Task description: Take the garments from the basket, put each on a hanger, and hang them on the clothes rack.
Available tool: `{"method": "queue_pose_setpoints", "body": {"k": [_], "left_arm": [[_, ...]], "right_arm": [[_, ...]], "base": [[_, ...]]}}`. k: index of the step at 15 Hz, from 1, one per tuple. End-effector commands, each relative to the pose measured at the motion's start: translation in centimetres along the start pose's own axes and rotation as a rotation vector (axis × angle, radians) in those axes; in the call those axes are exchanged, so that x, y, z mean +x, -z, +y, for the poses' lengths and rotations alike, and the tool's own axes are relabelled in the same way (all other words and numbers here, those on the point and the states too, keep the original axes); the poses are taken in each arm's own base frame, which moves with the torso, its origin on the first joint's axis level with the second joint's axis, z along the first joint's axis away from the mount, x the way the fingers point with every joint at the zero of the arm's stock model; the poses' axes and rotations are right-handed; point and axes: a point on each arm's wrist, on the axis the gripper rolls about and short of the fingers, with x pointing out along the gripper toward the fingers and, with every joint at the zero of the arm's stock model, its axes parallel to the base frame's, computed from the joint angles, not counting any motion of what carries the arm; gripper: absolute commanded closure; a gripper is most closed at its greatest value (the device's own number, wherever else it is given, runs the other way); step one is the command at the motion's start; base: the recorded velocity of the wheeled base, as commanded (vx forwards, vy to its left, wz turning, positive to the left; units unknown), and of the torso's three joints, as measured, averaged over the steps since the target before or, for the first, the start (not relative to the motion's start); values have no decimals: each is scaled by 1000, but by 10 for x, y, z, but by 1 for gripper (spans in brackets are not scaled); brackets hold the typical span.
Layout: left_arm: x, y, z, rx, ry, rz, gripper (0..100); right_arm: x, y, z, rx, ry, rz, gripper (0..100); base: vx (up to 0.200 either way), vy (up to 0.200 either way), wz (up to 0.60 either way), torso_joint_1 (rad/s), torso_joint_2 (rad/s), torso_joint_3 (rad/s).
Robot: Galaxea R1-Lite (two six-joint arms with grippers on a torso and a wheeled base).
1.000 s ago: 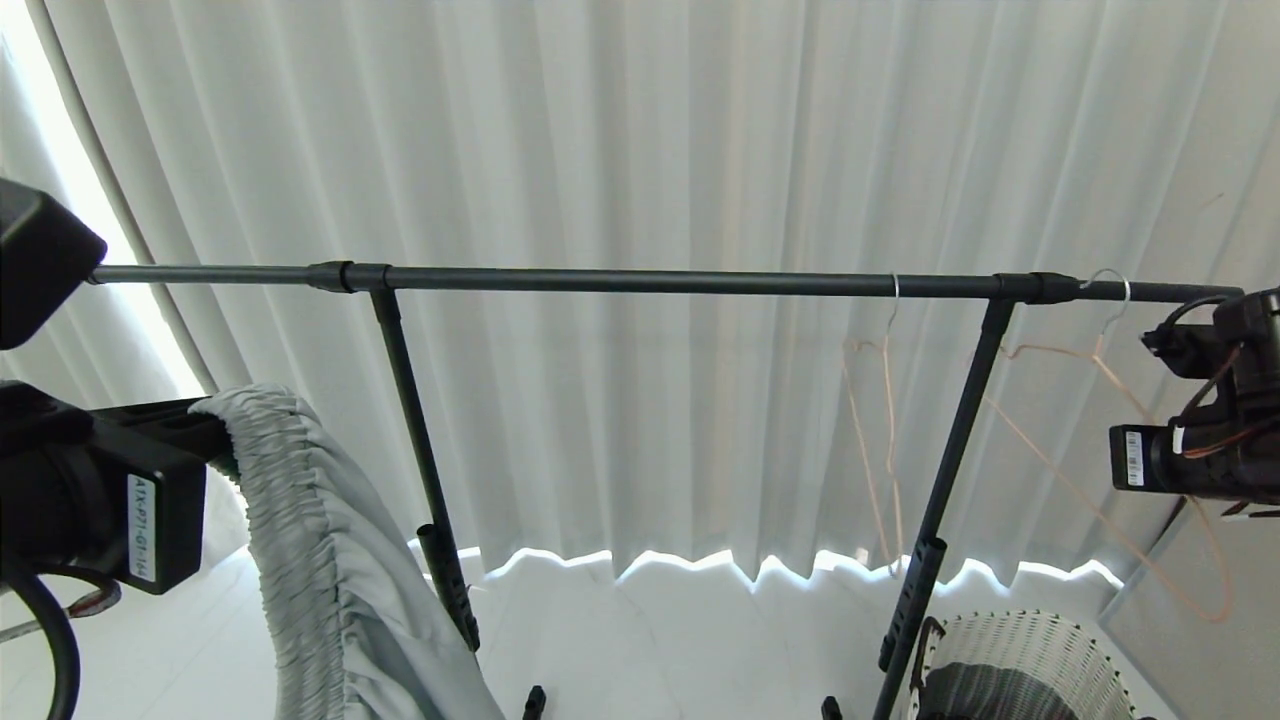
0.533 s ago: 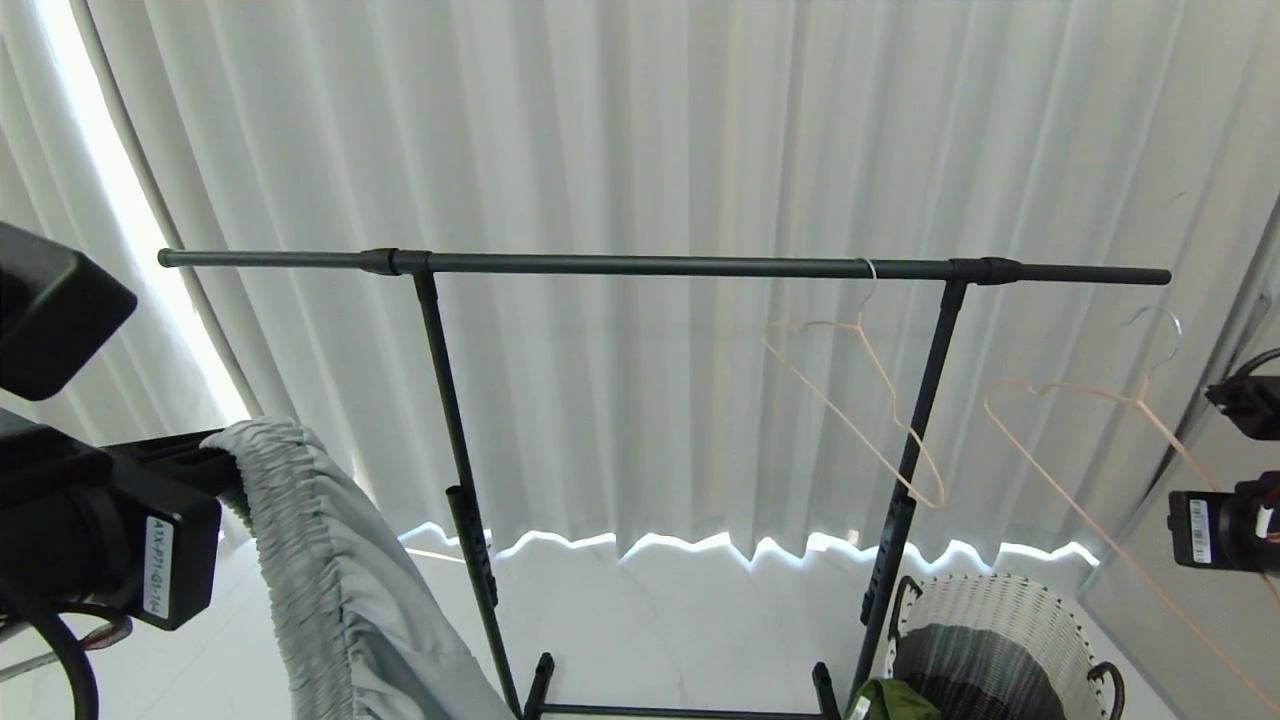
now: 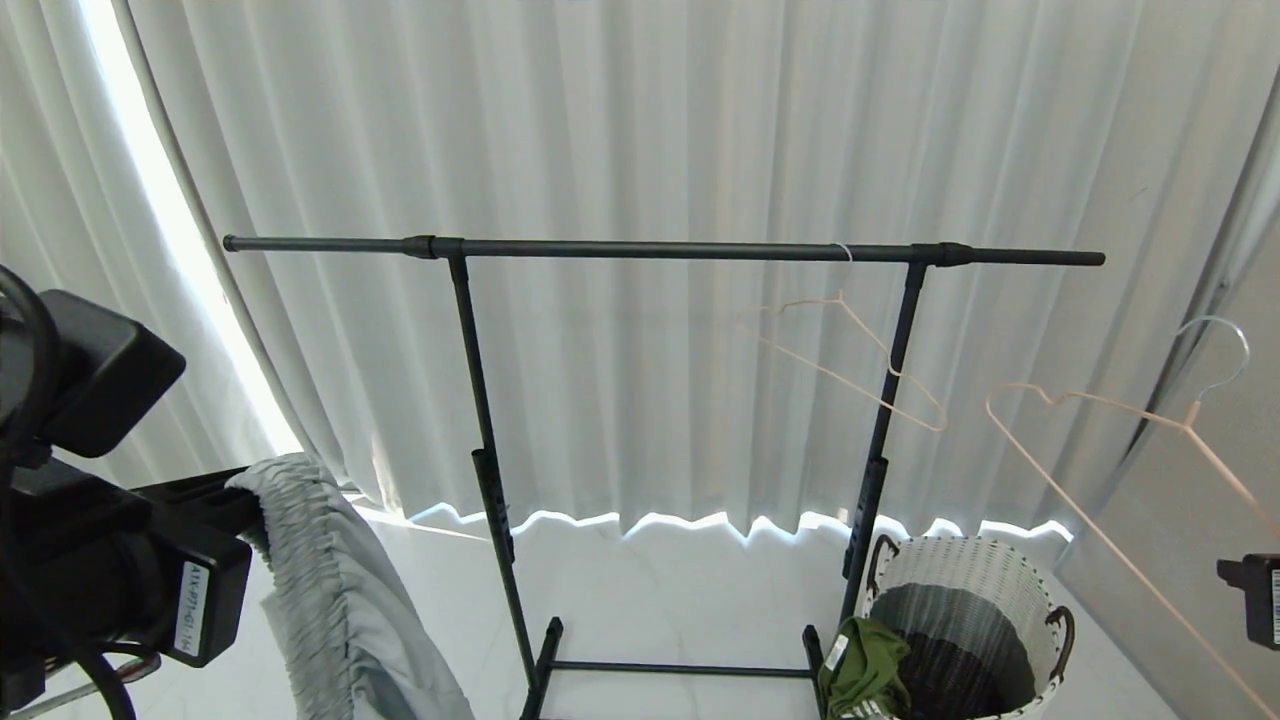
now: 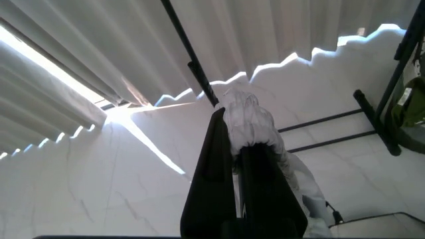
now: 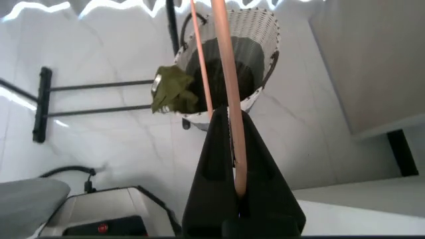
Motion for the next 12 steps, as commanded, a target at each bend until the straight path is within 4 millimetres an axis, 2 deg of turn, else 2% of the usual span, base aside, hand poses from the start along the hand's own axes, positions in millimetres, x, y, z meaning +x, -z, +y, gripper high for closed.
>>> {"method": "queue_pose_setpoints", "body": {"k": [1, 5, 10, 12], "left_arm": [[2, 2, -2, 0, -1, -1, 100], [7, 7, -4, 0, -9, 2, 100], [10, 7, -2, -4, -25, 15, 100], [11, 9, -4, 0, -22, 24, 100]], "right_arm": [[-12, -1, 3, -18, -43, -54, 100], [-31, 2, 21, -106, -215, -116, 100], [-42, 10, 45, -236, -421, -111, 100], [-47, 13, 53, -280, -493, -107, 100]], "base": [[0, 0, 0, 0, 0, 0], [0, 0, 0, 0, 0, 0], [0, 200, 0, 3, 3, 11], [0, 0, 0, 0, 0, 0]]}}
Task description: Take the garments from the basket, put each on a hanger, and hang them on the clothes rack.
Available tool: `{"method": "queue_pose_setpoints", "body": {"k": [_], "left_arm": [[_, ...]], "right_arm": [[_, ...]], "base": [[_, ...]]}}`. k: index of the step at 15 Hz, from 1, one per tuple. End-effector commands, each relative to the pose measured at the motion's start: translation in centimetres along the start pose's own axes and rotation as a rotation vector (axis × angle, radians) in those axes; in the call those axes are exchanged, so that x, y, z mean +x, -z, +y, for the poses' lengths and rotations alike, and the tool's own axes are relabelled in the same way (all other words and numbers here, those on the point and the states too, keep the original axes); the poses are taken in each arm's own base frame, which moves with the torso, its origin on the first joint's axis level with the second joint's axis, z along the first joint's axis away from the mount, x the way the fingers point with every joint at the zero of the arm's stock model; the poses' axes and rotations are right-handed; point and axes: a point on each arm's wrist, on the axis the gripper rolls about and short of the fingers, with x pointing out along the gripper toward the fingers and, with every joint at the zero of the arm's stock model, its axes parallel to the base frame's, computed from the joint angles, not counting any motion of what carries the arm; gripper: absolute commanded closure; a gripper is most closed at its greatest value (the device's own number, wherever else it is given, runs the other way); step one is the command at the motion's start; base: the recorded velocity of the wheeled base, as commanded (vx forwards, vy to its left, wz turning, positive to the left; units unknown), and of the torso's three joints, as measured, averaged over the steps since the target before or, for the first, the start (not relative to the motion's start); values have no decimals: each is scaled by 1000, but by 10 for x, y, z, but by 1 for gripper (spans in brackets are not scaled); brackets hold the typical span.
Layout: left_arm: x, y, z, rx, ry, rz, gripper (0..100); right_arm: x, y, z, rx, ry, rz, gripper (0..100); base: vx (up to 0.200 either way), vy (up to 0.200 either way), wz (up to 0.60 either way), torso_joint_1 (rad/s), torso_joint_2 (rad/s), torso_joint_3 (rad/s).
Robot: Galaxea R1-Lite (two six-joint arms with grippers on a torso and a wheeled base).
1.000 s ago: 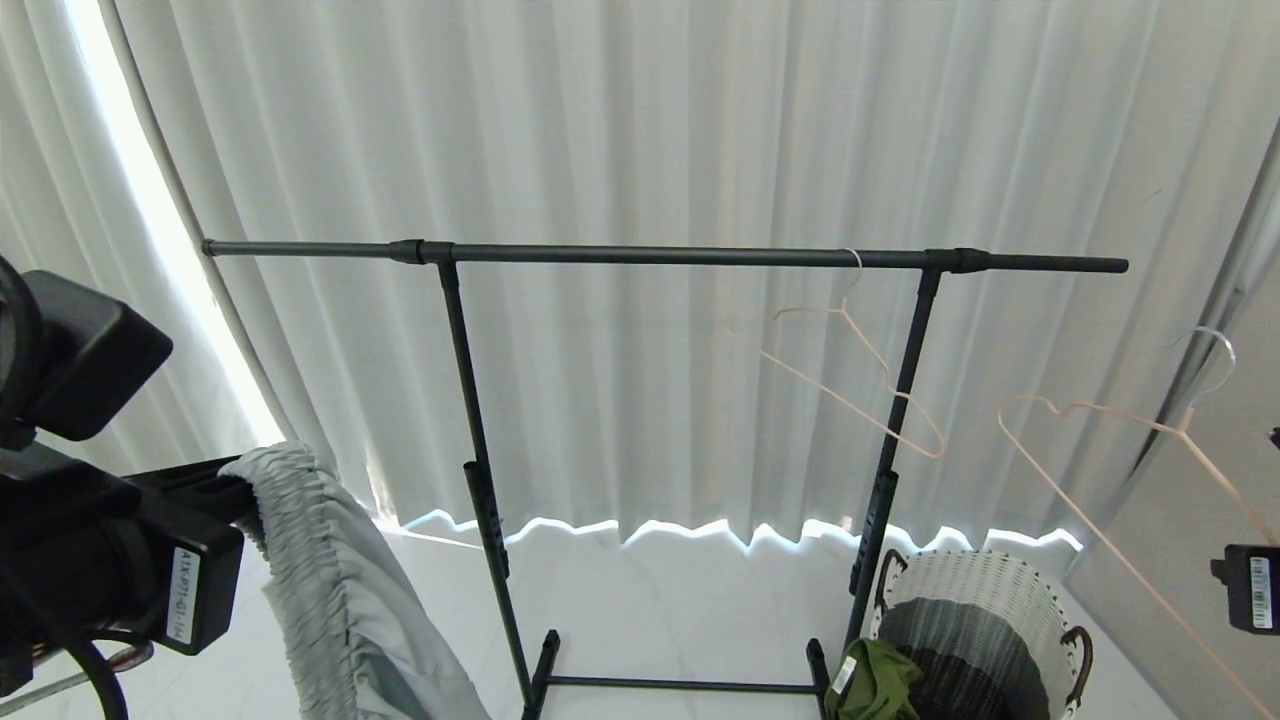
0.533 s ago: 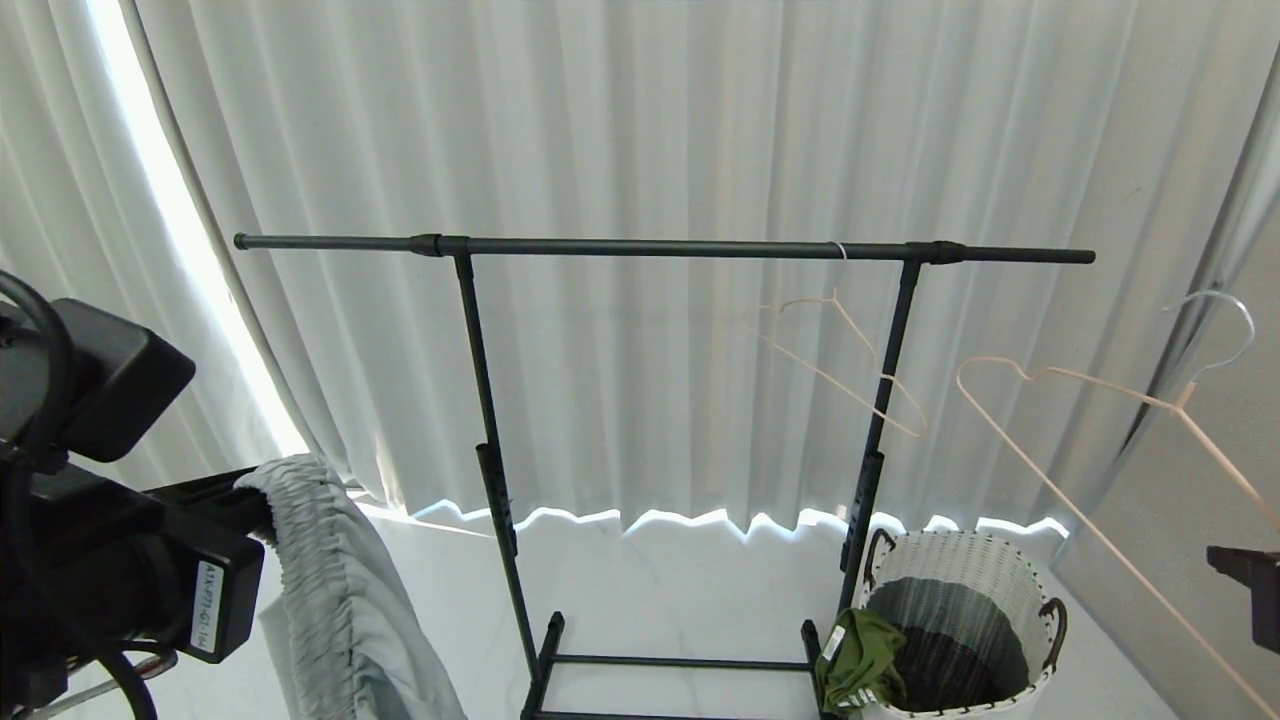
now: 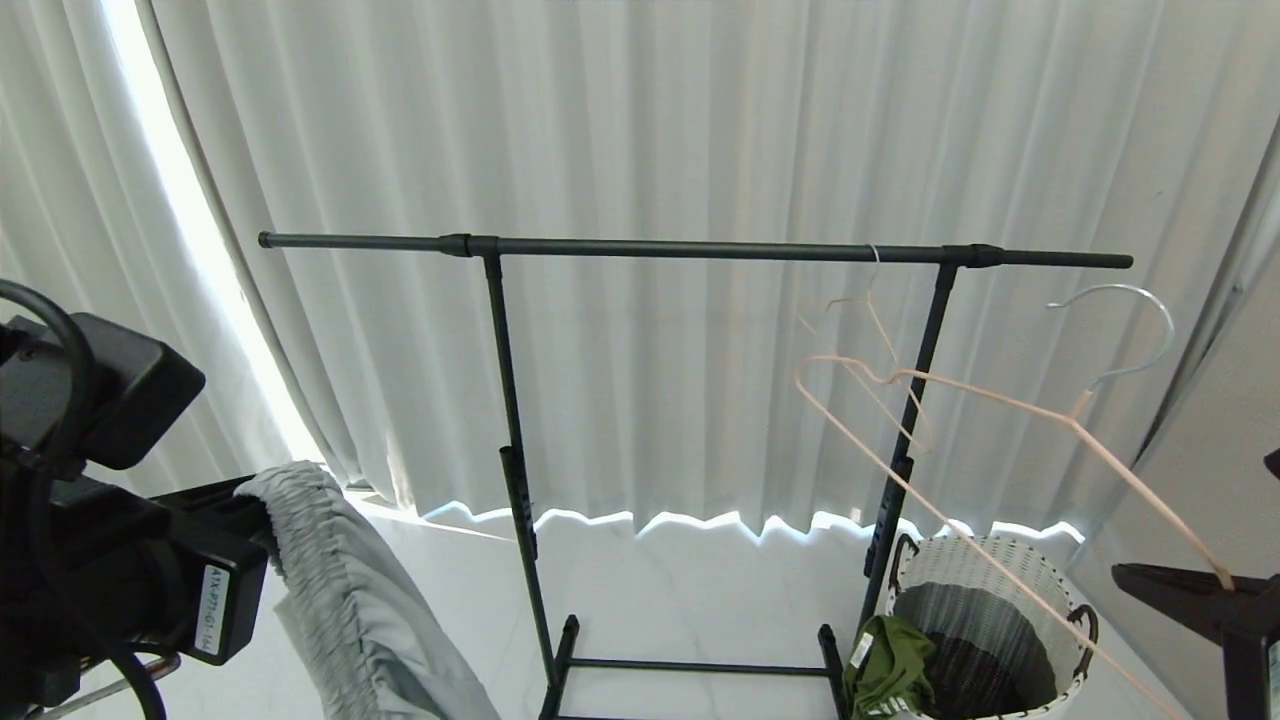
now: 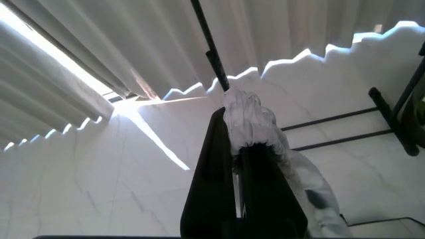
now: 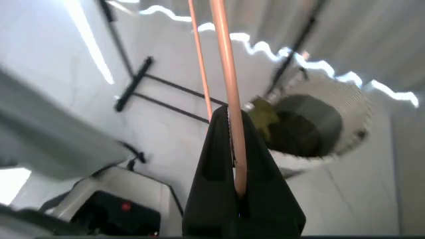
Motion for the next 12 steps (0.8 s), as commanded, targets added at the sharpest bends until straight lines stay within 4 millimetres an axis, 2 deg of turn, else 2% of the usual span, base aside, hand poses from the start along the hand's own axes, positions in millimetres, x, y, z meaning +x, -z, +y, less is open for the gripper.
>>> {"method": "queue_pose_setpoints", "body": {"k": [1, 4, 6, 8, 12], "left_arm": [[3, 4, -3, 15, 3, 23, 100], [14, 9, -10, 48, 9, 70, 100], [26, 4, -16, 63, 5, 104, 100], [47, -5, -24, 27, -29, 149, 100], [86, -33, -43, -159, -67, 176, 100]], "right_arm": [[-1, 2, 13, -52, -101, 11, 100], [0, 7, 37, -127, -261, 52, 100], [1, 10, 54, -145, -352, 84, 100], [4, 11, 72, -158, -425, 90, 100], [6, 5, 96, -149, -499, 111, 100]], "base": [[0, 0, 0, 0, 0, 0], [0, 0, 0, 0, 0, 0], [0, 0, 0, 0, 0, 0], [0, 0, 0, 0, 0, 0], [0, 0, 0, 0, 0, 0]]}}
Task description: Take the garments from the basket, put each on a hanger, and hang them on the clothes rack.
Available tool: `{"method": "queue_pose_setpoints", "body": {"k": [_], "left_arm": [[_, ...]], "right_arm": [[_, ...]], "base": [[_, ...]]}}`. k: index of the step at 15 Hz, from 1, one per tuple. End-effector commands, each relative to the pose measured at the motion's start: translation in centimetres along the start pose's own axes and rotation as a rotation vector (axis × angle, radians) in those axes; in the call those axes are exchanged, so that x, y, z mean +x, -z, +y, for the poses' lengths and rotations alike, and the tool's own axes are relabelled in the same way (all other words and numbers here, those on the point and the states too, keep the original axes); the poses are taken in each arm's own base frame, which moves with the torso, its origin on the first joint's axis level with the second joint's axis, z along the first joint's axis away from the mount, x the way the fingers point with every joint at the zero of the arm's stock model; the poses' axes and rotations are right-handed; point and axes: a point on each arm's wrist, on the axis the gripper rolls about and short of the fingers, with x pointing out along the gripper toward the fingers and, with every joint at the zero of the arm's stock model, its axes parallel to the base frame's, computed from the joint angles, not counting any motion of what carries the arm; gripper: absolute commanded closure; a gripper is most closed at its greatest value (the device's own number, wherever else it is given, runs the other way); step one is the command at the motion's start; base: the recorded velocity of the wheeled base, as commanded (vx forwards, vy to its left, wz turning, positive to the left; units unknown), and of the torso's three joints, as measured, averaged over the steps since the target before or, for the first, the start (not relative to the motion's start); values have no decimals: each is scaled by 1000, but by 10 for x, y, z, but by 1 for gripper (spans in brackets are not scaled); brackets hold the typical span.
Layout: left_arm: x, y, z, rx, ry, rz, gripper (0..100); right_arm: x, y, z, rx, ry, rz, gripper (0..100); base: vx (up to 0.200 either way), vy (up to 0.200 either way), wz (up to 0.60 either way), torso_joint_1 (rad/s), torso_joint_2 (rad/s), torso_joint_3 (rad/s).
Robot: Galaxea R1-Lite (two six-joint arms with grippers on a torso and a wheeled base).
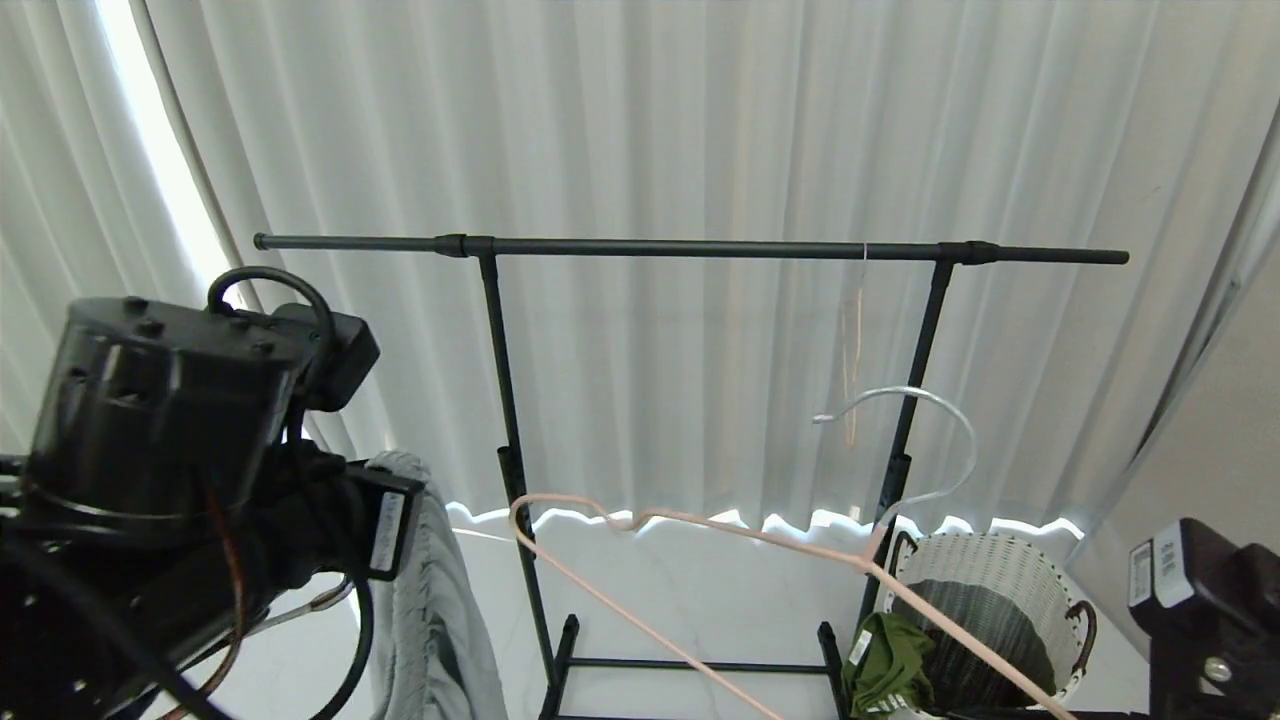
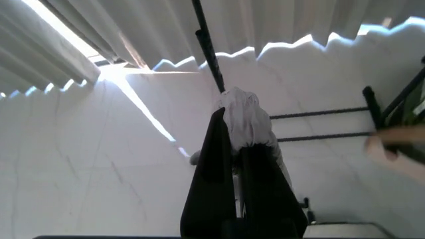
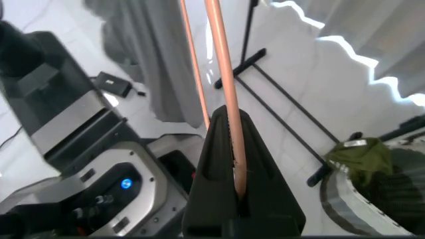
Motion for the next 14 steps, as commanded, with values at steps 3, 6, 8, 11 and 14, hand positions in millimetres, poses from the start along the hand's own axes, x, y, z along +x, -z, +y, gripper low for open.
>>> {"method": "queue_pose_setpoints", "body": {"k": [3, 6, 8, 11, 14], "left_arm": [[40, -20, -25, -52, -69, 45, 100], [44, -22, -27, -69, -96, 42, 100], [45, -23, -27, -88, -99, 40, 100], [47, -26, -28, -122, -111, 33, 100], [46, -29, -27, -130, -112, 23, 100]], "right_arm": [[12, -5, 10, -9, -24, 32, 100], [15, -3, 10, -7, -18, 45, 100], [21, -5, 12, 32, -14, 54, 100], [32, -8, 15, 38, -18, 47, 100], [43, -7, 18, 38, -12, 67, 100]], "base": [[0, 0, 0, 0, 0, 0], [0, 0, 0, 0, 0, 0], [0, 0, 0, 0, 0, 0], [0, 0, 0, 0, 0, 0], [0, 0, 0, 0, 0, 0]]}}
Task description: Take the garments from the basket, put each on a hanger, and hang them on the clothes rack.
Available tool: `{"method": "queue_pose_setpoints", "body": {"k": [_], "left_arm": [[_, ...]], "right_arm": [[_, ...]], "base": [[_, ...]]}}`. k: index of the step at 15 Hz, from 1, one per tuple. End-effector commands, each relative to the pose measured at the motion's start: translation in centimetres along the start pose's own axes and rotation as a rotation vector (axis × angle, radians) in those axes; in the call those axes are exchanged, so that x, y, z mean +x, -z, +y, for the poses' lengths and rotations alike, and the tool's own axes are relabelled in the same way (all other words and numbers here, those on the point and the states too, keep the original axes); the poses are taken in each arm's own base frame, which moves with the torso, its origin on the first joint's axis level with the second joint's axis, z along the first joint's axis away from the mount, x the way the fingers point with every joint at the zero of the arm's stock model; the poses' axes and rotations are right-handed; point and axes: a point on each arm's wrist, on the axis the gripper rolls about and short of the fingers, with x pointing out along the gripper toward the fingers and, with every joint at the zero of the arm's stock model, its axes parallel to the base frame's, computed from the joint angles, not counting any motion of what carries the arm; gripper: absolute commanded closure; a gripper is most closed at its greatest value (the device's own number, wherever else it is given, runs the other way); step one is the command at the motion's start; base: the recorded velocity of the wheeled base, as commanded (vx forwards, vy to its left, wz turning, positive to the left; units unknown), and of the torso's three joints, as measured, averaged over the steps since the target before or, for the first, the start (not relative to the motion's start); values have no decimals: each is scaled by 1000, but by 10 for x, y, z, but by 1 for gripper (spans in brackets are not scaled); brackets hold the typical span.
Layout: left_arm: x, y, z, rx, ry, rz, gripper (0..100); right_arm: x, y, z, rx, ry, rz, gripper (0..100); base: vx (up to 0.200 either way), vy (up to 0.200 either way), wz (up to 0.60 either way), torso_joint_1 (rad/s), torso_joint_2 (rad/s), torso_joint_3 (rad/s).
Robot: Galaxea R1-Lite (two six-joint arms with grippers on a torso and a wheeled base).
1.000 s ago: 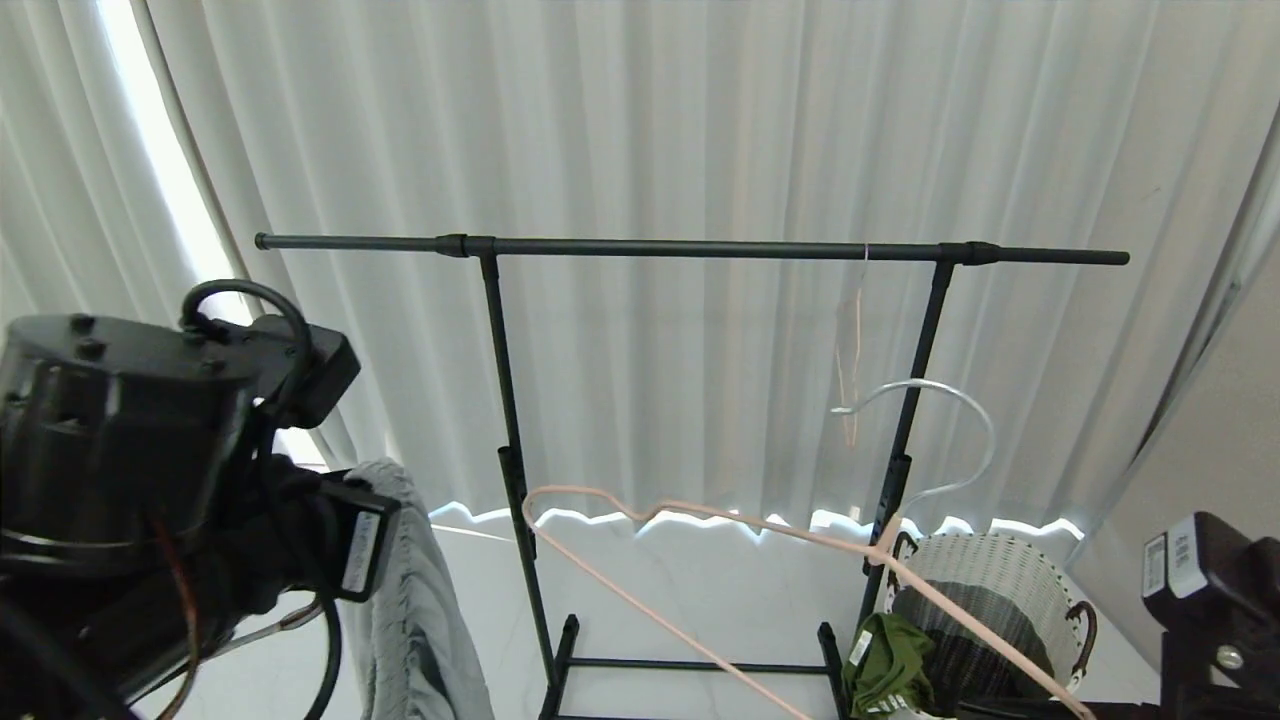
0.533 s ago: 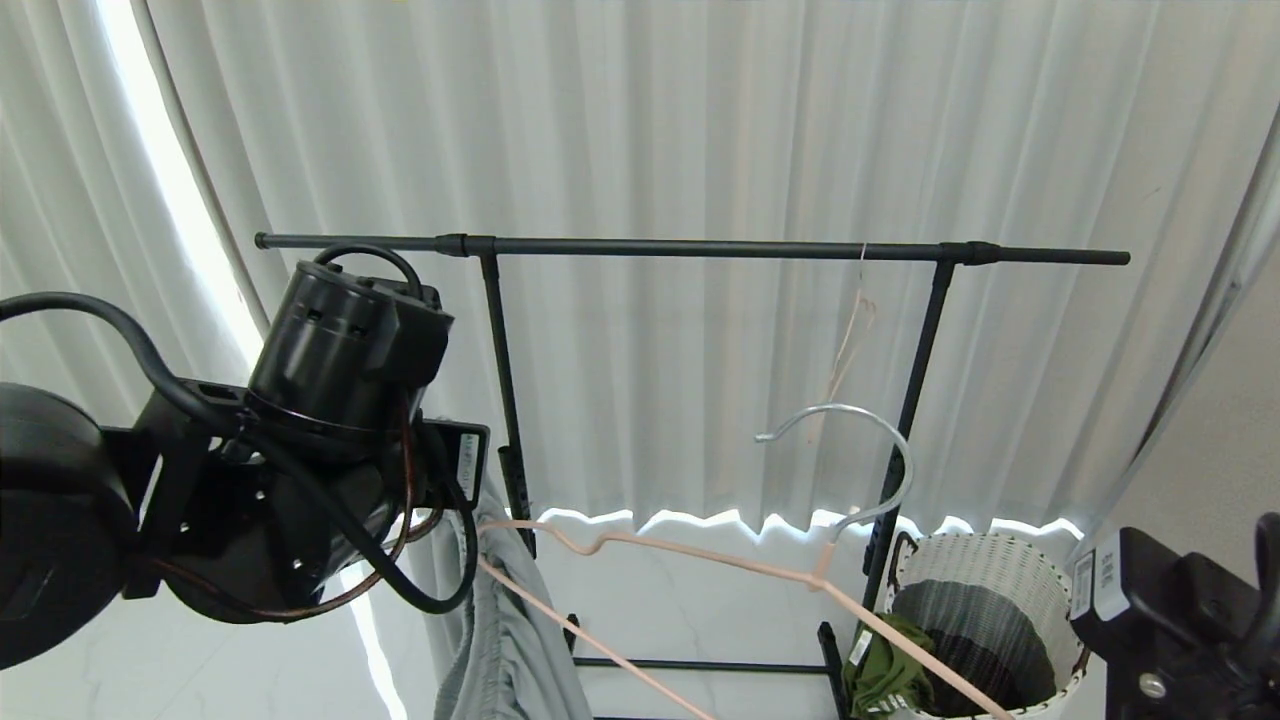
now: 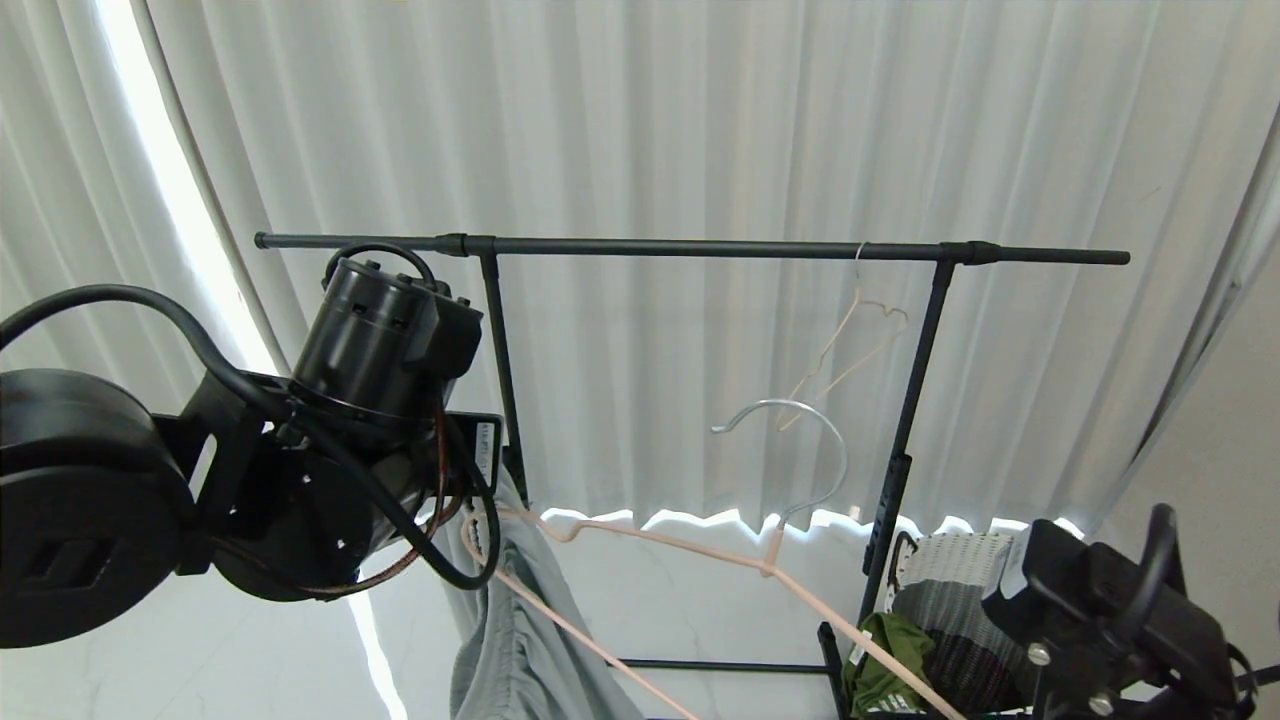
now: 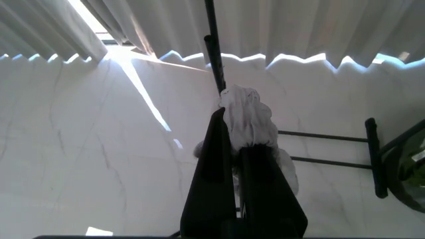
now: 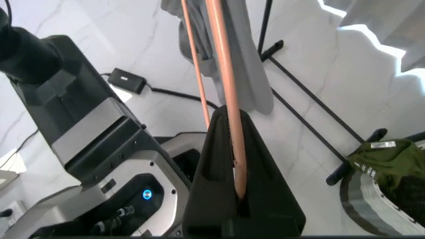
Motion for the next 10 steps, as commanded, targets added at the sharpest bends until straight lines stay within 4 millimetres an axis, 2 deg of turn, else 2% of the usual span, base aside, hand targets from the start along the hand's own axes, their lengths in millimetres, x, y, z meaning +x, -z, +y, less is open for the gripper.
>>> {"method": "queue_pose_setpoints", "body": {"k": [1, 6, 10], "left_arm": [[0, -2, 0, -5, 0, -4, 100], [-1, 0, 1, -1, -9, -2, 100], [-5, 2, -4, 13, 10, -7, 100]], "right_arm": [[12, 2, 1, -3, 17, 31, 100], [22, -1, -13, 40, 116, 35, 100], [33, -12, -9, 56, 112, -13, 100]], "base": [[0, 0, 0, 0, 0, 0], [0, 0, 0, 0, 0, 0], [0, 0, 0, 0, 0, 0]]}}
